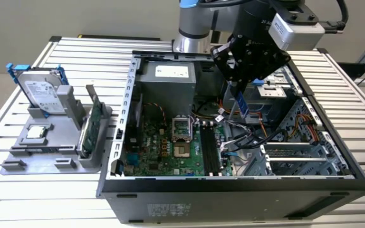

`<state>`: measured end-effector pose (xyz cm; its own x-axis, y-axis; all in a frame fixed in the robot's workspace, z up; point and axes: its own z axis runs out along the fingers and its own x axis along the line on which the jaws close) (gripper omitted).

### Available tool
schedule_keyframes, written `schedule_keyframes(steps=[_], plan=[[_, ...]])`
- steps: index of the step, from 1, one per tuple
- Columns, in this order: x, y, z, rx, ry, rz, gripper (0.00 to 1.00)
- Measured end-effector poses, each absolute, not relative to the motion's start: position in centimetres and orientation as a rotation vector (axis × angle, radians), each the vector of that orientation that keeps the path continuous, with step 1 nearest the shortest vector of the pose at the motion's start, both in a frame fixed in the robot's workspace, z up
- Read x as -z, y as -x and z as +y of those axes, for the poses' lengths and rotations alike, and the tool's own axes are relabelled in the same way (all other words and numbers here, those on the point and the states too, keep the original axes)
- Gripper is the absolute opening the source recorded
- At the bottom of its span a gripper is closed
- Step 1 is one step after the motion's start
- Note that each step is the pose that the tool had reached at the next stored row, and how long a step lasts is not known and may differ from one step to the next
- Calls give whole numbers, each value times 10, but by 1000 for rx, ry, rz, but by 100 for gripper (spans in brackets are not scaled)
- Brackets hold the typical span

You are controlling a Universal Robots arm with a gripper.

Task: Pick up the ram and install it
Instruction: 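Insert the ram into the slot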

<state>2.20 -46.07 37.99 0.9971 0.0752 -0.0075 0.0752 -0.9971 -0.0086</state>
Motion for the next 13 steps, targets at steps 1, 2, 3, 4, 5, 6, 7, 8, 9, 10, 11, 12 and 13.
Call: schedule_keyframes(steps=[1,2,3,4,5,6,7,8,9,10,11,12,13], plan=[[-380,-22,-461,-12,3131,-118,0],[-379,-22,-461,-12,3131,-118,0],[-379,-22,-461,-12,3132,-118,0],[-378,-22,-461,-12,3132,-118,0],[-378,-22,-461,-12,3132,-118,0],[-377,-22,-461,-12,3132,-118,0],[-377,-22,-461,-12,3132,-118,0],[-376,-22,-461,-12,3132,-118,0],[-376,-22,-461,-12,3132,-118,0],[-375,-22,-461,-12,3132,-118,0],[-375,-22,-461,-12,3132,-118,0],[-374,-22,-461,-12,3132,-118,0],[-374,-22,-461,-12,3132,-118,0]])
